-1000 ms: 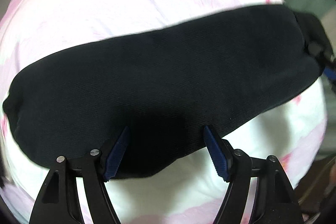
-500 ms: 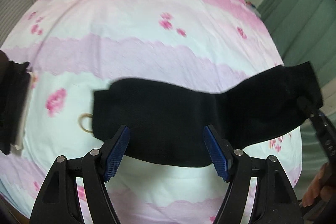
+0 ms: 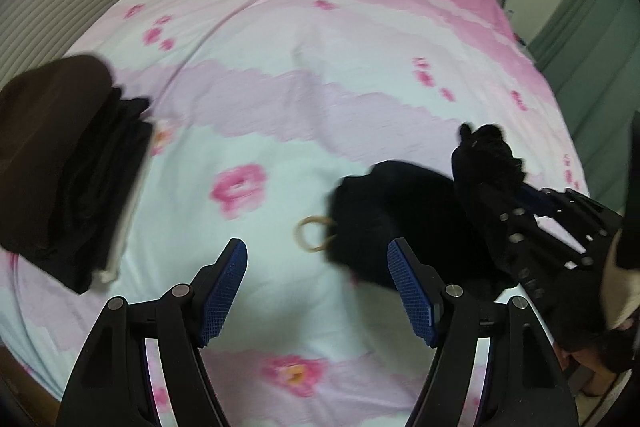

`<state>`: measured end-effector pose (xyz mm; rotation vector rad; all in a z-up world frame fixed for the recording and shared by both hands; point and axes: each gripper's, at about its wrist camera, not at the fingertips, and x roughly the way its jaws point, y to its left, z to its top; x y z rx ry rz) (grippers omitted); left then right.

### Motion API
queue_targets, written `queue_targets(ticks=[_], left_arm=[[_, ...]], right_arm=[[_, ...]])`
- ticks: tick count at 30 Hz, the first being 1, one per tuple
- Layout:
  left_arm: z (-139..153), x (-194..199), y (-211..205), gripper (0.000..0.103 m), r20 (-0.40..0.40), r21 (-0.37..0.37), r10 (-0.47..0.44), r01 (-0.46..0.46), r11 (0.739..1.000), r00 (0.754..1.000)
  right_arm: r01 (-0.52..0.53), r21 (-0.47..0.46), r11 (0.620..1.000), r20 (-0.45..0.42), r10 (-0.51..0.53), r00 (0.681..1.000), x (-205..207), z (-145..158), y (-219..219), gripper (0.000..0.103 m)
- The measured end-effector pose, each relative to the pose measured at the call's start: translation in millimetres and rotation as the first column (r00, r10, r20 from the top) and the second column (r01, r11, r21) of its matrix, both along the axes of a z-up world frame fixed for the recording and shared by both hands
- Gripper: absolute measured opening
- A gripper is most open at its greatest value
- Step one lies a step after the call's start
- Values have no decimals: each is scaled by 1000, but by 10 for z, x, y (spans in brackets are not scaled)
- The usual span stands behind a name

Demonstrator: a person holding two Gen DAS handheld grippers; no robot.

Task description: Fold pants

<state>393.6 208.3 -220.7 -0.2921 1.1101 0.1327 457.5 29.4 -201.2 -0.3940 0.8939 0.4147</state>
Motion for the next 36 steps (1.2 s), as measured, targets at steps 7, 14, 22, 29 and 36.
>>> queue_targets(ticks=[7,14,22,29,36], left_arm=[[-179,-223,382,72,-48,-10,66,-66,998,997],[-244,-279,511,72,-66,9,89,-88,996,994],[-77,-244,421,79,-30,-13,63,-64,998,998],[-135,19,112,90,-25,-198,30,-35,980,999],[-503,477,-191,90,-116,-381,65,-105,919,991]], right_arm=[[-134,-98,986,-78,126,989,-110,-527,628,20],[-171,-109,979,-187,149,971,-70,-828,812,41],[-153,130,980,-182,176,968,-382,-205,524,60],[123,191,974,-86,-109,990,-370,206,-532,75],[386,167,907,-213,-349,913,-289,-156,-1443,75]])
